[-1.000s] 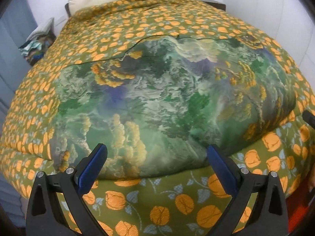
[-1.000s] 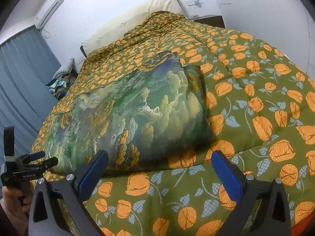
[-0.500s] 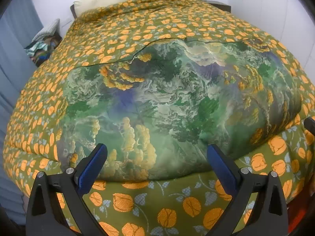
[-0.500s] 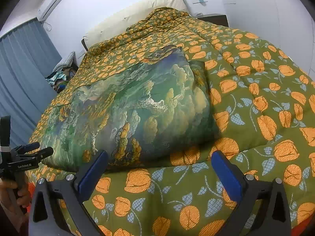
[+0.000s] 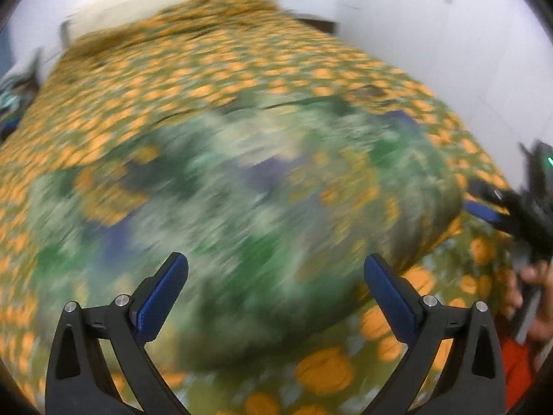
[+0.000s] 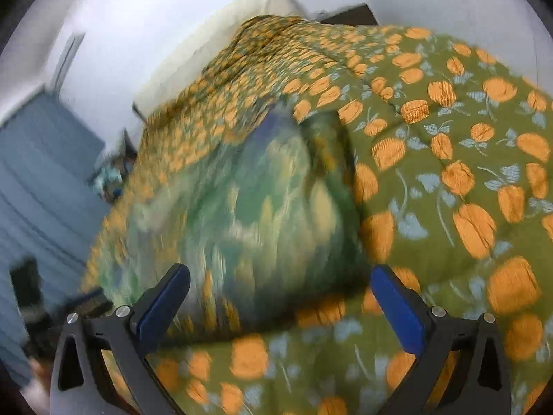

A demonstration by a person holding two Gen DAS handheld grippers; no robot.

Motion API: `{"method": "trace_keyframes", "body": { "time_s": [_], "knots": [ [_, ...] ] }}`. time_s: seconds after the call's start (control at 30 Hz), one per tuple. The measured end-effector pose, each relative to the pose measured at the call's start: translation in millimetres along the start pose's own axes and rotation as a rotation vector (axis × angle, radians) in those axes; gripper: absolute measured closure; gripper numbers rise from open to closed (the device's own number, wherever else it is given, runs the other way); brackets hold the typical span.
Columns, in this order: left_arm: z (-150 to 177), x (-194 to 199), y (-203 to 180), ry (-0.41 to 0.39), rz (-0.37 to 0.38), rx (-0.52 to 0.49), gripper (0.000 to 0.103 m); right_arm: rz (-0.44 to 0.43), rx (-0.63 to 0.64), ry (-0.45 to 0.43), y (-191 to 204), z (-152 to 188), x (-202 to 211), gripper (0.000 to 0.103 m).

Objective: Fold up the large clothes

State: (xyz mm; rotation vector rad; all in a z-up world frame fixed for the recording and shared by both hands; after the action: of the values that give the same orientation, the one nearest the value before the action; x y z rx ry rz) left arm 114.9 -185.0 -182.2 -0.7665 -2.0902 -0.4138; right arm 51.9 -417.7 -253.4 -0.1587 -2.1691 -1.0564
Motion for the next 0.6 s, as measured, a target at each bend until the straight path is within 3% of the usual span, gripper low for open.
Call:
{"method": "trace_keyframes", "body": {
  "time_s": [0.1, 0.23, 0.33, 0.4, 0.43, 0.47, 0.5, 0.53, 0.6],
  "knots": [
    [-14, -31, -19, -0.004, 0.077, -0.035, 0.001, -0.06, -0.137, 0.065, -12, -16, -25, 0.0],
    [-5, -94, -21, 0.116, 0.169, -0.001, 0.0, -0.039, -0.186, 0.146, -23, -16, -62, 0.0],
    [-8, -93, -17, 0.081, 0.216, 0.017, 0.0, -0.028, -0.318, 0.116, -42, -15, -70, 0.0],
    [-9, -91, -14, 0.087, 0.264, 0.03, 0.0, -0.033, -0.322, 0.096, -38, -12, -71, 0.0],
    [-9, -91, -12, 0.093, 0.283, 0.031, 0.0, -0.058, -0.294, 0.142, -29, -7, -79, 0.001],
    [-10, -90, -10, 0.098, 0.303, 0.034, 0.0, -0.07, -0.273, 0.171, -22, -4, -84, 0.014],
    [-12, -87, -6, 0.102, 0.33, 0.049, 0.0, -0.1, -0.256, 0.203, -12, -1, -86, 0.034],
    [-14, -83, -2, 0.103, 0.352, 0.066, 0.001, -0.14, -0.263, 0.217, -3, 0, -84, 0.064],
    [-20, -67, 13, 0.099, 0.414, 0.133, 0.003, -0.146, -0.21, 0.173, 22, -5, -67, 0.066]
  ]
}}
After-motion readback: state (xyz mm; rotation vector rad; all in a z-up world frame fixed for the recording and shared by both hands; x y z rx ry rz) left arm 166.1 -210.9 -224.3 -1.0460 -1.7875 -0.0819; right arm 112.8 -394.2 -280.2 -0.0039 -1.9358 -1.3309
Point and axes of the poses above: each gripper's, at about its wrist camera, not at the fingertips, and x roughly against the way its jaws point, y to its left, z to its underside, the point moved 7 cm from there along -x, roughly the way its jaws point, and after that the axes turned 7 degrees about -x, right-handed, at the moved point
